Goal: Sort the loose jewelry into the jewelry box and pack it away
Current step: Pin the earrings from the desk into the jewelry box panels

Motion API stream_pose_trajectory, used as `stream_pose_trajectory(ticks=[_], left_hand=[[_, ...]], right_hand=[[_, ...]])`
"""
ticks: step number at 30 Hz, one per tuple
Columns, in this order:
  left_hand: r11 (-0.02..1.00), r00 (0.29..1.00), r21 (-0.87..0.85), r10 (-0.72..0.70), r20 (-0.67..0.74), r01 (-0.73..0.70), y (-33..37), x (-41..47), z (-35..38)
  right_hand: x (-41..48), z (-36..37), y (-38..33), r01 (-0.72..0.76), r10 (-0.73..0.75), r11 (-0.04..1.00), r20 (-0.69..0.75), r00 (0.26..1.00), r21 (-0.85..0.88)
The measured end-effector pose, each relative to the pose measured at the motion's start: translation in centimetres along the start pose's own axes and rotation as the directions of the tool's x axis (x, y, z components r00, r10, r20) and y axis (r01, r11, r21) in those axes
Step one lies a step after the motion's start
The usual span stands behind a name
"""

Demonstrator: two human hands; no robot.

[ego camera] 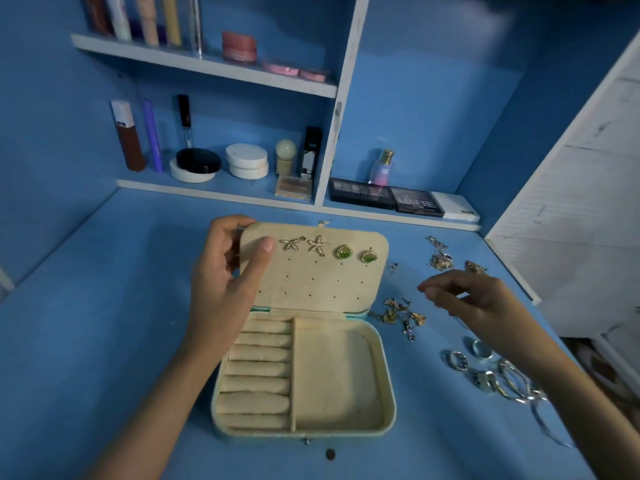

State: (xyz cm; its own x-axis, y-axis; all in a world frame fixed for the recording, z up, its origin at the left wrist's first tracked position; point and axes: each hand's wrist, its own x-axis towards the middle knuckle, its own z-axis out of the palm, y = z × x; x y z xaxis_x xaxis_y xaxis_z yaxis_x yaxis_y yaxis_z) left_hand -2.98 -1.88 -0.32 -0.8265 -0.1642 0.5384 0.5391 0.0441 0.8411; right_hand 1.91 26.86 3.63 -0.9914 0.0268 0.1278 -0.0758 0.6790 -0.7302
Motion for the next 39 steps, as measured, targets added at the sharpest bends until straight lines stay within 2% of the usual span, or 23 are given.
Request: stream_pose_trajectory(ticks=[5,8,13,18,21,23,26,28,30,32,35,39], left_hand=[[1.0,1.0,0.005,-0.002,-0.007,0.002,-0.2,0.0,-0.1],[1.0,1.0,0.007,-0.002,-0.013,0.002,0.0,-0.1,0.0],[0.999,0.999,0.038,0.037,-0.01,-0.036,0.4,-0.3,-0.3],[0.992,0.996,0.081,0.093,0.005,-0.093,0.9,-0.7,-0.6],[0.986,0.994,0.127,0.108,0.017,-0.109,1.9,-1.1,-0.7],[0.931,0.973,0.287,0.229,0.029,-0.228,3.3,-1.4,-0.5],[0.699,0.865,0.517,0.458,0.206,-0.494,5.3,-2.3,0.6],[0.557,0.81,0.593,0.471,0.35,-0.581,5.6,-3.1,1.7],[0.47,0.785,0.635,0.457,0.419,-0.613,5.2,-4.0,2.5],[0.433,0.774,0.654,0.469,0.425,-0.621,4.9,-4.7,2.9],[0.448,0.789,0.674,0.501,0.356,-0.588,5.0,-5.3,3.4],[0.457,0.804,0.698,0.515,0.297,-0.551,5.1,-6.0,3.7]], right_hand=[[-0.1,0.0,0.0,0.064,-0.066,0.995,-0.032,0.997,-0.08],[0.1,0.3,-1.0,0.095,-0.096,0.994,-0.034,0.995,-0.046],[0.3,1.9,-4.6,0.209,-0.208,0.97,-0.023,0.978,0.123],[0.6,3.2,-5.8,0.282,-0.27,0.956,-0.133,0.954,0.08],[0.4,3.2,-5.6,0.295,-0.284,0.954,-0.146,0.948,0.06],[0.0,3.2,-5.5,0.326,-0.316,0.944,-0.149,0.937,0.044],[-0.7,3.3,-5.2,0.39,-0.386,0.921,-0.145,0.911,0.002],[-1.3,3.3,-5.1,0.431,-0.43,0.902,-0.139,0.892,-0.025],[-2.0,3.2,-4.8,0.479,-0.485,0.875,-0.132,0.865,-0.077],[-2.6,3.2,-4.5,0.515,-0.53,0.847,-0.126,0.839,-0.134],[-3.3,3.4,-4.1,0.548,-0.569,0.818,-0.108,0.815,-0.175],[-3.6,2.5,-4.6,0.549,-0.55,0.817,0.046,0.834,-0.177]])
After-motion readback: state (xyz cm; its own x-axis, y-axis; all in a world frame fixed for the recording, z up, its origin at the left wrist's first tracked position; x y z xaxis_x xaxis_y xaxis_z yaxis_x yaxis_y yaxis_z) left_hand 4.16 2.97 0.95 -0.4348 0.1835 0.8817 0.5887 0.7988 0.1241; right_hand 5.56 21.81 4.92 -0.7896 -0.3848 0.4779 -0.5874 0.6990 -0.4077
